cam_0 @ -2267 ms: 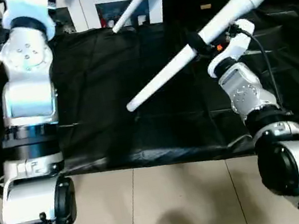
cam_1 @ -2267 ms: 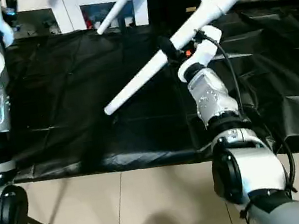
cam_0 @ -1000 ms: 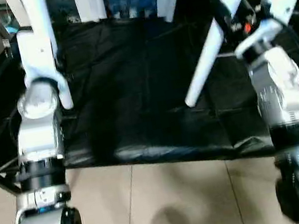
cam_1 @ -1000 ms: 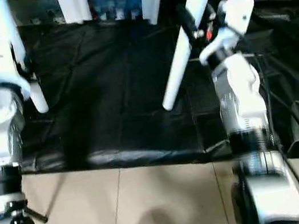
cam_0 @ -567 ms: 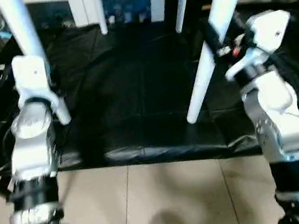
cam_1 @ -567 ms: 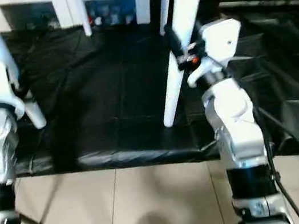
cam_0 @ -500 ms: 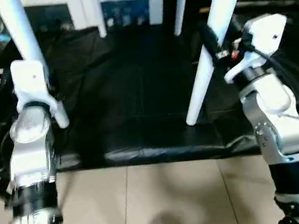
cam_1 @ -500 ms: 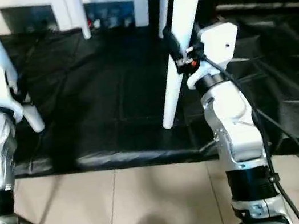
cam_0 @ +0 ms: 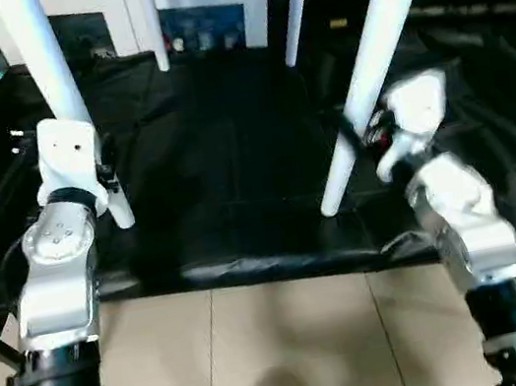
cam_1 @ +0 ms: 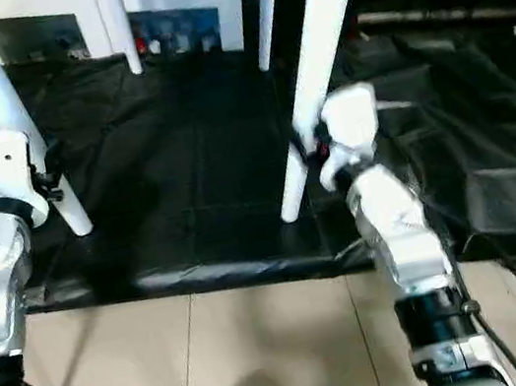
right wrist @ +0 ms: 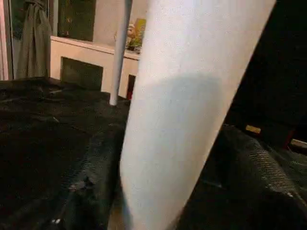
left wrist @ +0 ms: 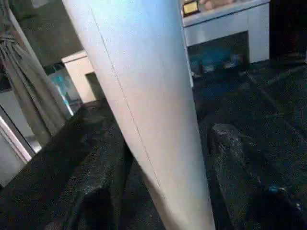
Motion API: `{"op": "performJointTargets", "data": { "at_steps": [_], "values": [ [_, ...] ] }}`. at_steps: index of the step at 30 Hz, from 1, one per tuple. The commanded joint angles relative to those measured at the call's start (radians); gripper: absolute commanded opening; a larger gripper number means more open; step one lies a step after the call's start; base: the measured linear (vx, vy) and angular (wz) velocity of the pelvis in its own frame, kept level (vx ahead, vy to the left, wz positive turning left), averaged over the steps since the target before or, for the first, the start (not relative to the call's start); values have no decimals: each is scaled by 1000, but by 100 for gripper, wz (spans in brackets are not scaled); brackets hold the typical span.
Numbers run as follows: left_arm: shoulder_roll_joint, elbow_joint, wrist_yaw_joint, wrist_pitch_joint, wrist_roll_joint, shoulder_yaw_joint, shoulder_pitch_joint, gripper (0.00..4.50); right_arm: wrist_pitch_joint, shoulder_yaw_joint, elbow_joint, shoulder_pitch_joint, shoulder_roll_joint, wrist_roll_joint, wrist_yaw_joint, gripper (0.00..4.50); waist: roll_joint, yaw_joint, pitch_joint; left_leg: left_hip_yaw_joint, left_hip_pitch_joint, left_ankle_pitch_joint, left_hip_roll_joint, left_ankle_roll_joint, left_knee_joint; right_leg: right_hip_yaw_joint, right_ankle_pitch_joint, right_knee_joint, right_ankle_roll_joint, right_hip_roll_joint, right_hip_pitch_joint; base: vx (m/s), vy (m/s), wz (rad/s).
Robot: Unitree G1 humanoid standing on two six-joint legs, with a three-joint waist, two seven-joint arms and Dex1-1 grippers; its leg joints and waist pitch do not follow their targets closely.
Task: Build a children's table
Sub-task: Flip table
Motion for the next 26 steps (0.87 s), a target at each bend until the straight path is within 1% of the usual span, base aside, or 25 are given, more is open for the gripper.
{"op": "performJointTargets", "data": {
  "at_steps": [1, 2, 3, 4, 5, 6, 8, 9, 10, 11, 12, 13, 14, 15, 16, 17, 18, 19, 20, 21, 22, 23, 24, 25, 26],
  "values": [
    [7, -46, 3, 15, -14, 36, 32, 313, 5, -12, -50, 48, -14, 3, -5, 334, 17, -1, -73, -73, 53, -345, 115, -109, -101, 56, -116, -65, -170, -79, 15, 0, 0, 0],
    [6, -64, -2, 6, -29, 51, 54, 320, 5, -11, -81, 75, -11, 4, -7, 345, 14, 2, -73, -71, 50, -310, 116, -91, -101, 57, -83, -64, -176, -80, 21, 0, 0, 0],
    [4, -79, -8, -4, -46, 64, 74, 320, 4, -10, -110, 100, -6, 8, -6, 345, 15, 3, -73, -70, 50, -301, 117, -83, -101, 57, -74, -63, -181, -79, 20, 0, 0, 0],
    [3, -79, -8, -10, -48, 67, 77, 335, 2, -11, -115, 104, -5, 9, -6, 368, 15, 4, -73, -70, 49, -283, 119, -71, -102, 56, -51, -60, -187, -78, 23, 0, 0, 0],
    [-10, -79, -8, -77, -81, 99, 108, 347, -20, -16, -162, 146, 6, 23, -6, 368, 16, 4, -73, -70, 49, -283, 117, -59, -101, 55, -50, -63, -190, -76, 22, 0, 0, 0],
    [-22, -80, -5, -116, -102, 118, 124, 356, -38, -16, -183, 168, 8, 24, -4, 377, 19, 5, -72, -71, 49, -291, 117, -58, -102, 56, -55, -64, -192, -78, 22, 0, 0, 0],
    [-64, -77, -29, -228, -184, 168, 167, 360, -77, -17, -239, 230, 14, 16, -14, 377, 18, 4, -71, -73, 53, -334, 120, -69, -106, 54, -93, -67, -190, -76, 21, 0, 0, 0],
    [-85, -75, -62, -302, -233, 186, 192, 360, -87, -21, -267, 260, 23, 18, -24, 377, 17, 3, -65, -73, 52, -377, 121, -80, -110, 56, -138, -75, -182, -76, 17, 0, 0, 0],
    [-129, -96, -180, -392, -349, 197, 254, 360, -106, -30, -308, 309, 38, 9, -51, 377, 25, 4, -64, -76, 56, -426, 121, -97, -113, 56, -190, -81, -168, -77, 13, 0, 0, 0],
    [-141, -115, -233, -395, -387, 190, 292, 360, -116, -37, -326, 332, 47, 4, -69, 377, 25, 6, -62, -78, 55, -458, 124, -111, -117, 58, -227, -86, -158, -82, 13, 0, 0, 0],
    [-145, -120, -238, -392, -391, 187, 300, 360, -114, -39, -329, 337, 50, 7, -71, 377, 22, 3, -62, -78, 57, -467, 123, -117, -119, 57, -230, -87, -152, -78, 10, 0, 0, 0],
    [-170, -152, -269, -363, -417, 168, 359, 360, -93, -54, -359, 374, 71, 29, -89, 377, 23, -2, -63, -77, 59, -500, 121, -129, -123, 56, -243, -84, -144, -69, 6, 0, 0, 0],
    [-176, -160, -271, -359, -419, 163, 373, 360, -85, -53, -369, 385, 74, 37, -87, 377, 23, -1, -62, -76, 61, -511, 122, -131, -123, 58, -248, -86, -141, -71, 5, 0, 0, 0],
    [-185, -191, -260, -353, -396, 111, 429, 360, -54, -26, -399, 434, 65, 46, -58, 377, 28, 0, -54, -78, 63, -567, 123, -140, -124, 62, -305, -98, -120, -72, -1, 0, 0, 0],
    [-186, -209, -255, -336, -378, 70, 459, 360, -46, -8, -411, 458, 56, 35, -47, 377, 27, 0, -53, -79, 65, -584, 123, -144, -123, 63, -326, -102, -111, -72, -2, 0, 0, 0],
    [-186, -209, -255, -336, -378, 70, 459, 360, -46, -8, -411, 458, 56, 35, -47, 377, 26, -1, -52, -79, 64, -596, 122, -146, -124, 64, -343, -104, -105, -73, -2, 0, 0, 0],
    [-190, -222, -232, -304, -350, 28, 490, 360, -23, 5, -427, 486, 57, 38, -47, 377, 24, -3, -47, -82, 64, -624, 121, -150, -126, 64, -393, -110, -93, -74, -3, 0, 0, 0],
    [-193, -225, -213, -291, -331, 14, 495, 360, -10, 5, -432, 492, 61, 52, -46, 377, 21, -5, -43, -86, 65, -651, 119, -156, -125, 64, -452, -115, -82, -76, -5, 0, 0, 0],
    [-198, -227, -187, -277, -310, 2, 497, 360, 2, 7, -435, 495, 63, 62, -44, 377, 18, -7, -42, -88, 65, -662, 119, -157, -124, 63, -482, -118, -75, -78, -5, 0, 0, 0],
    [-206, -222, -170, -281, -295, -4, 499, 360, 10, 10, -438, 496, 65, 68, -45, 377, 18, -8, -41, -94, 67, -677, 119, -162, -122, 62, -527, -121, -64, -81, -6, 0, 0, 0],
    [-213, -215, -151, -293, -270, -10, 500, 360, 15, 12, -437, 495, 69, 76, -45, 377, 17, -14, -39, -99, 64, -684, 118, -165, -122, 59, -557, -125, -55, -82, -3, 0, 0, 0],
    [-220, -206, -150, -319, -247, -12, 501, 360, 16, 15, -435, 493, 69, 76, -43, 377, 12, -21, -36, -103, 59, -697, 118, -169, -124, 55, -585, -127, -45, -81, -1, 0, 0, 0],
    [-224, -201, -150, -342, -230, -13, 501, 360, 16, 18, -434, 491, 68, 75, -40, 377, 15, -22, -36, -106, 60, -706, 117, -171, -124, 52, -598, -128, -41, -80, 0, 0, 0, 0],
    [-226, -201, -149, -348, -226, -12, 501, 360, 18, 18, -434, 491, 68, 75, -39, 377, 19, -30, -35, -109, 63, -735, 117, -180, -126, 48, -608, -130, -39, -78, 0, 0, 0, 0],
    [-229, -202, -145, -369, -210, -13, 500, 360, 25, 20, -437, 489, 66, 76, -34, 377, 18, -35, -34, -111, 62, -752, 117, -185, -129, 45, -606, -130, -39, -75, 1, 0, 0, 0]
  ]
}}
